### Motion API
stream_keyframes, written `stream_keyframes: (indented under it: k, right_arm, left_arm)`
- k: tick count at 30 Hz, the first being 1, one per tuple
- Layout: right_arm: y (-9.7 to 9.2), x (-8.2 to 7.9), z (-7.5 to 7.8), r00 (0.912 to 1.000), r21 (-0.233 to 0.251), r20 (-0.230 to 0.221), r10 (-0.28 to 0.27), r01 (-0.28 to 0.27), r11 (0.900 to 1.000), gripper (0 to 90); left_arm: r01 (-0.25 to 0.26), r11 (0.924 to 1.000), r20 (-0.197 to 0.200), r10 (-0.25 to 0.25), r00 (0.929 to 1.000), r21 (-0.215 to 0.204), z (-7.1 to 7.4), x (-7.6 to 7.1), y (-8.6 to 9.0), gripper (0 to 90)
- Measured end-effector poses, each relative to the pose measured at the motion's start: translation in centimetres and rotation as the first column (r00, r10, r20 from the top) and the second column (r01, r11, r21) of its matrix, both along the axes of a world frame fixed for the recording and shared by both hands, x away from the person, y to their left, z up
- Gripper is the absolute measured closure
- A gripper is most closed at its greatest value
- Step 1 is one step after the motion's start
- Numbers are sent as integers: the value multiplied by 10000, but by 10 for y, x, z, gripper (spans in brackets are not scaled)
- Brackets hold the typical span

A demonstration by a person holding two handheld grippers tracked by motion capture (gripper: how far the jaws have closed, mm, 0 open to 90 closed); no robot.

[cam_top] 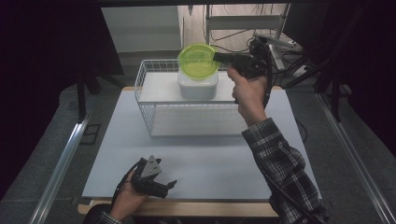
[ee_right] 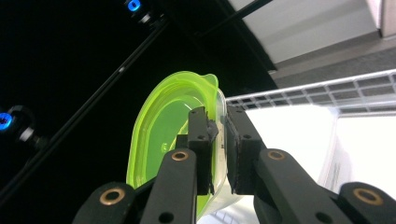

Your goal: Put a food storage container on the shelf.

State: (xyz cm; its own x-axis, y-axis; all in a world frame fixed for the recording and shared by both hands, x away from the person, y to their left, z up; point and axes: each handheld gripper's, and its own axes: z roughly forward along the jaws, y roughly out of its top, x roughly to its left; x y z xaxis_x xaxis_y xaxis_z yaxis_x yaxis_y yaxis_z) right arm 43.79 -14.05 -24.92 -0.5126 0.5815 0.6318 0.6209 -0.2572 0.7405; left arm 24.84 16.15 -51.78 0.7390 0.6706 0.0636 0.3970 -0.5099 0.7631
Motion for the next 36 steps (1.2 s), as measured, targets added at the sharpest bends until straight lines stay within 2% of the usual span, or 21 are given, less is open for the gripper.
stream_keyframes:
  k: [4,8,10,12,15,19,22,26,28,29,32,36]
  right_arm:
    - [6,17,-3,9976,161,-496,-481,489,9987,818]
    - [13,26,-9,9945,-176,-683,-790,780,9968,817]
    - [17,29,-14,9924,-268,-854,-889,869,9959,813]
    - [18,30,-16,9913,-283,-840,-1015,994,9946,796]
    - [20,32,-17,9896,-587,-756,-1225,1182,9912,680]
    - [21,37,-20,9924,-705,-809,-923,866,9937,596]
    - [20,36,-20,9955,-1014,-474,-820,768,9919,467]
    - [11,23,-21,9978,-1519,368,-543,593,9866,350]
    - [3,11,-24,9959,-1888,847,-309,465,9809,300]
    - [0,5,-27,9954,-2075,943,-196,389,9775,277]
    - [-11,-14,-38,9904,-2509,1374,140,211,9678,228]
    - [-26,-43,-64,9837,-3106,1656,707,-160,9504,172]
  left_arm:
    - [13,10000,-14,-13,10000,2,0,0,0,62]
    - [24,10000,-10,-24,10000,-9,0,0,0,62]
    - [21,10000,-2,-21,10000,10,0,0,0,62]
    - [24,10000,-2,-24,10000,9,0,0,0,62]
    - [39,10000,11,-39,10000,40,0,0,0,62]
    - [54,10000,6,-54,10000,61,0,0,0,62]
    - [49,10000,14,-49,10000,64,0,0,0,62]
    - [32,10000,7,-32,10000,51,0,0,1,62]
    - [25,10000,19,-25,10000,71,0,0,0,62]
    - [29,10000,17,-29,10000,66,0,0,0,62]
    - [11,10000,2,-12,10000,47,-1,0,0,61]
    - [-13,10000,-7,13,10000,-78,-1,1,0,61]
